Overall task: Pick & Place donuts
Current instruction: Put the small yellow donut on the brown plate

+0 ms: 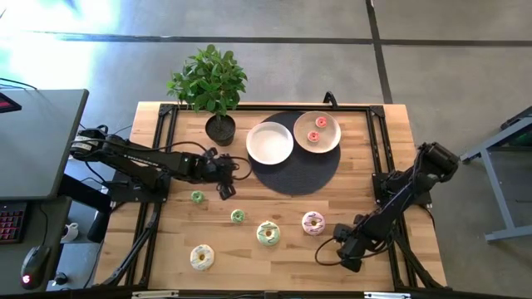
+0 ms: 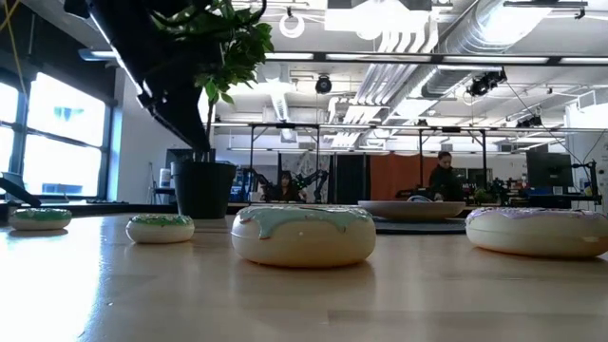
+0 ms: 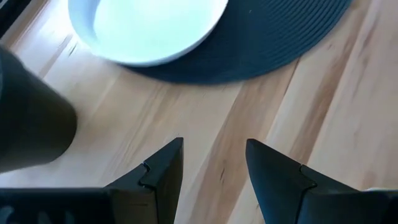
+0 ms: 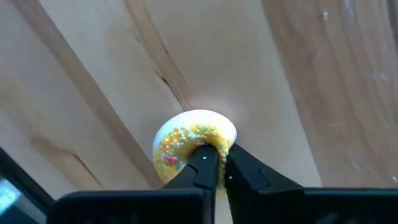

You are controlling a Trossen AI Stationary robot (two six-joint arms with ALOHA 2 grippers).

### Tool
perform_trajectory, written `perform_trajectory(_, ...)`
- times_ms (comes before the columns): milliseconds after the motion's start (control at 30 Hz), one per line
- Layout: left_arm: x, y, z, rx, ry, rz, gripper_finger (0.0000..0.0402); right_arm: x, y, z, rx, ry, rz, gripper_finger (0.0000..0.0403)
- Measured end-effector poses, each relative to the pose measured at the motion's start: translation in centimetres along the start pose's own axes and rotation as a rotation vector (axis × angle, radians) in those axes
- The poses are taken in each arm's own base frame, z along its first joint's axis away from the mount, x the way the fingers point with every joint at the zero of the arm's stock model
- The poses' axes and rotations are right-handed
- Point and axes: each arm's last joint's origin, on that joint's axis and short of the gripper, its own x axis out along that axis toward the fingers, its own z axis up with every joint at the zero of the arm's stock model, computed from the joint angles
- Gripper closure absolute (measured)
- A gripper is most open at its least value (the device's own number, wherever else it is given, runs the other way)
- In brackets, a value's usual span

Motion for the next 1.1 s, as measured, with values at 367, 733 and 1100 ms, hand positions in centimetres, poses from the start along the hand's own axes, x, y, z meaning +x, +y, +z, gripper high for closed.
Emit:
perform_trajectory(367, -0.1, -0.7, 1.5, -0.069, -0.138, -0.079, 0.0231, -4.7, 0.2, 1.9, -0.071, -0.370, 0.167, 0.0395)
perform_trajectory(733, -0.3, -0.9, 2.1, -0.097, -0.196, -0.113, 0.0231, -8.3, -3.0, 5.5, -0.094, -0.746, -0.056, 0.0397)
perform_trajectory(1100, -0.3, -1.0, 2.1, -0.099, -0.199, -0.115, 0.0231, -10.0, -9.6, 11.7, 0.009, -0.713, -0.309, 0.0397)
